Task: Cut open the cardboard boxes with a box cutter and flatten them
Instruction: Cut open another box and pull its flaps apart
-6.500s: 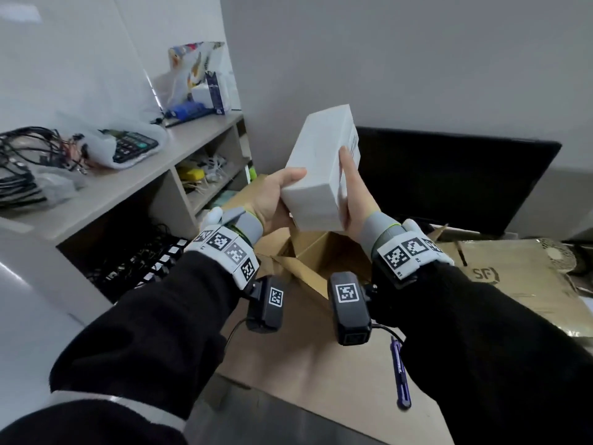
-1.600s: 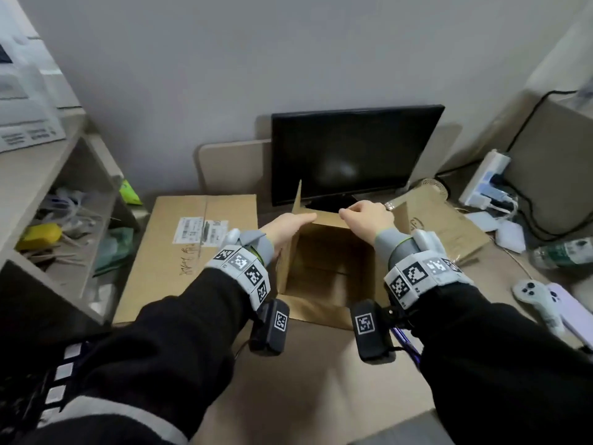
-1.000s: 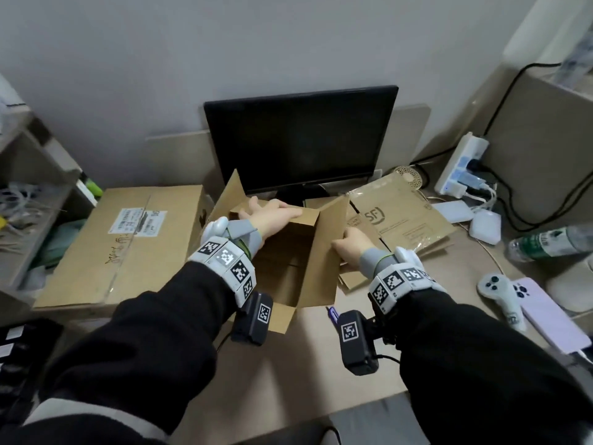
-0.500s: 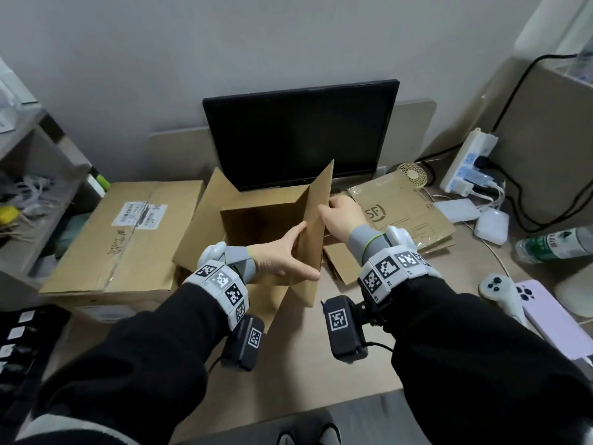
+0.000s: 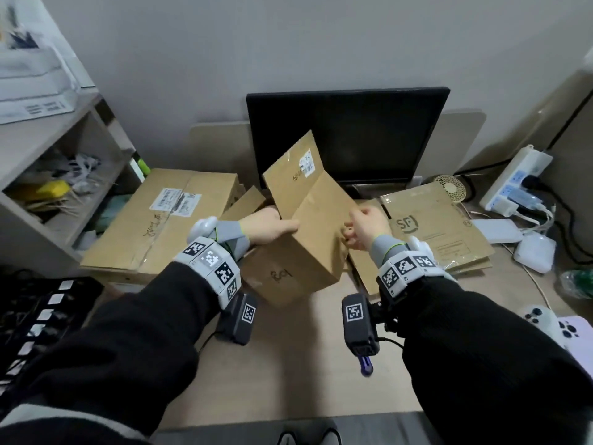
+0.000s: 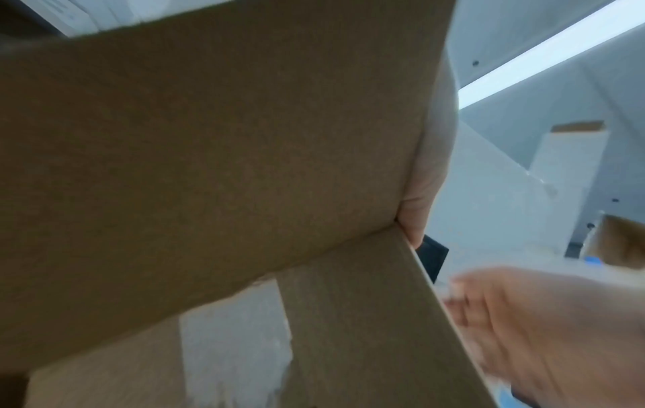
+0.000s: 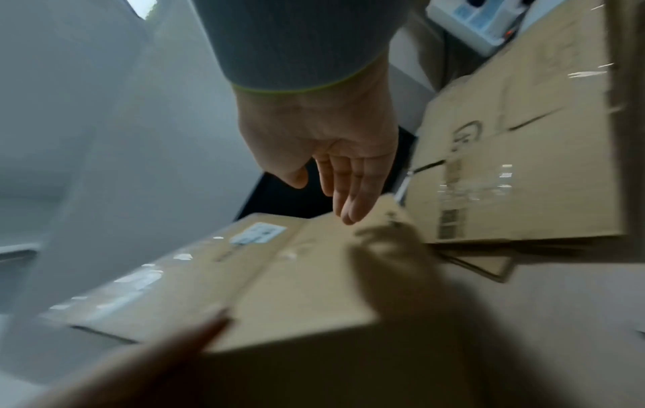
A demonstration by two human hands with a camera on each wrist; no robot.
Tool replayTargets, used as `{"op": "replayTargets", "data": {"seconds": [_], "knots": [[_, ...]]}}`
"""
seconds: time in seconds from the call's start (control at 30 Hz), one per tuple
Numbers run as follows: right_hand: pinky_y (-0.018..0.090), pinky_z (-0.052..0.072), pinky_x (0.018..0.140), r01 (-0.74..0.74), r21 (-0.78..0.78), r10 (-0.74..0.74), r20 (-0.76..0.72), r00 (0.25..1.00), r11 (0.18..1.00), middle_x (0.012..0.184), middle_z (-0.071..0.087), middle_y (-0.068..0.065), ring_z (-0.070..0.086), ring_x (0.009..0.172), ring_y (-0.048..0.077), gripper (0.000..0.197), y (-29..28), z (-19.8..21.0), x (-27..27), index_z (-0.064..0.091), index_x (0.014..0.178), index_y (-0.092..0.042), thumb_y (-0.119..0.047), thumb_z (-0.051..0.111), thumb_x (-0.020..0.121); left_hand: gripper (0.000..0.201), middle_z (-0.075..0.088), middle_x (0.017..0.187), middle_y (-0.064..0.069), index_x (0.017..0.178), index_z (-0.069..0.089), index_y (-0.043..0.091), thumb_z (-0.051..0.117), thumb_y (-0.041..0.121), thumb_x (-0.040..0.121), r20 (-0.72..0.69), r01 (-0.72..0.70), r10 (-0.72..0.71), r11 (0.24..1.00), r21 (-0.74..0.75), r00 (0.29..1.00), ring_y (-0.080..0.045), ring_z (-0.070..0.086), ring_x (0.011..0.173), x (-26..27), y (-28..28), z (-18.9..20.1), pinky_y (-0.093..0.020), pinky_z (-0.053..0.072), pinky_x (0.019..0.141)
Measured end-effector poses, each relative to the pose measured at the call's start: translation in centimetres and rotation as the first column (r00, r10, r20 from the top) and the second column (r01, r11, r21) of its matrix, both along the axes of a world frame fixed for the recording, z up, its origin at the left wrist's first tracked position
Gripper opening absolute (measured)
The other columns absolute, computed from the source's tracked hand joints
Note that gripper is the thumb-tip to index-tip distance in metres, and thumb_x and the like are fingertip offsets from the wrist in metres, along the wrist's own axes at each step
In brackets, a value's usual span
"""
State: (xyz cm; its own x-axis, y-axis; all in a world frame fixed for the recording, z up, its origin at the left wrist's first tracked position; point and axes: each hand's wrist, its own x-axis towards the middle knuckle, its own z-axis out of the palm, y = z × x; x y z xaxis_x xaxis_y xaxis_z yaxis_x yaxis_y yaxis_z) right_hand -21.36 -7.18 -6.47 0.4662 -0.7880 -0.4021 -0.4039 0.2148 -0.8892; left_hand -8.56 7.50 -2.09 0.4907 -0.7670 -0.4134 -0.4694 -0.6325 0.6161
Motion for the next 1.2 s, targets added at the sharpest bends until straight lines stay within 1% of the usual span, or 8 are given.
{"op": "replayTargets", "data": {"seconds": [0.17,0.27,0.53,0.67,0.8,0.93,1.13,1.2], "knots": [[0.05,0.053,0.089,0.01,-0.016,-0.015,-0.358,0.934,1.0,0.095,0.062,0.017,0.062,0.091,0.034,0.034,-2.3,-9.6,-2.6,0.054,0.099,-0.009,-0.026,0.052,0.07,0.024,0.044,0.086,-0.009,0.088,0.049,0.014,0.054,0.037,0.095,0.005,-0.071,0.072,0.988,-0.136,0.997,-0.019,0.041,0.078,3.5,0.0,0.6,-0.029,0.029,0.069],[0.039,0.051,0.086,-0.099,0.074,0.122,-0.485,0.866,0.992,0.087,0.058,0.013,0.057,0.091,0.031,0.023,-0.2,-10.5,-4.4,0.056,0.099,-0.004,-0.018,0.062,0.082,0.026,0.042,0.086,-0.009,0.087,0.05,0.014,0.057,0.039,0.092,0.025,-0.103,0.111,0.972,-0.21,0.994,-0.019,0.039,0.078,4.3,-0.3,1.1,-0.029,0.026,0.065],[0.026,0.044,0.068,-0.363,0.179,0.381,-0.687,0.619,0.914,0.075,0.058,0.008,0.056,0.08,0.025,0.025,2.2,-15.1,-4.7,0.063,0.088,-0.005,-0.024,0.074,0.075,0.043,0.026,0.063,-0.006,0.061,0.032,0.017,0.056,0.029,0.094,-0.046,-0.183,0.177,0.953,-0.243,0.983,-0.018,0.023,0.056,3.6,-2.5,0.5,-0.027,0.019,0.053],[0.022,0.042,0.069,-0.44,0.151,0.388,-0.762,0.519,0.885,0.093,0.064,0.008,0.059,0.088,0.021,0.021,2.7,-15.9,-5.0,0.069,0.098,-0.006,-0.016,0.072,0.08,0.04,0.028,0.064,-0.006,0.064,0.034,0.016,0.055,0.031,0.094,-0.079,-0.215,0.204,0.959,-0.187,0.976,-0.015,0.025,0.053,3.2,-3.7,-1.2,-0.023,0.022,0.049],[0.024,0.042,0.068,-0.465,0.065,0.335,-0.78,0.528,0.883,0.09,0.064,0.009,0.057,0.082,0.022,0.015,2.2,-16.4,-5.0,0.07,0.095,-0.006,-0.015,0.066,0.084,0.032,0.039,0.068,0.001,0.07,0.047,0.016,0.053,0.034,0.096,-0.12,-0.345,0.327,0.919,-0.192,0.937,-0.009,0.037,0.058,3.8,-3.7,-2.5,-0.01,0.029,0.041],[0.026,0.047,0.069,-0.477,0.014,0.307,-0.782,0.543,0.879,0.081,0.062,0.007,0.054,0.074,0.02,0.009,1.8,-16.7,-5.3,0.069,0.087,-0.011,-0.018,0.065,0.085,0.037,0.054,0.101,0.002,0.121,0.06,0.007,0.053,0.034,0.096,-0.177,-0.403,0.37,0.888,-0.221,0.912,-0.001,0.048,0.072,4.4,-3.1,-3.8,0.004,0.031,0.044],[0.017,0.037,0.057,-0.594,0.012,0.387,-0.769,0.509,0.804,0.08,0.067,0.01,0.052,0.063,0.018,0.016,1.7,-17.1,-6.0,0.075,0.092,-0.009,-0.021,0.067,0.083,0.02,0.061,0.087,0.005,0.089,0.064,0.016,0.056,0.034,0.094,-0.283,-0.473,0.412,0.86,-0.193,0.866,-0.01,0.057,0.082,4.7,-1.5,-5.1,-0.006,0.042,0.06],[0.018,0.038,0.063,-0.648,-0.024,0.423,-0.738,0.525,0.761,0.082,0.064,0.006,0.057,0.073,0.02,0.018,1.8,-17.0,-6.4,0.073,0.097,-0.013,-0.025,0.066,0.085,0.02,0.061,0.095,0.006,0.102,0.065,0.013,0.056,0.03,0.095,-0.286,-0.48,0.414,0.848,-0.223,0.864,-0.011,0.056,0.095,5.0,-1.0,-5.4,-0.011,0.042,0.07]]}}
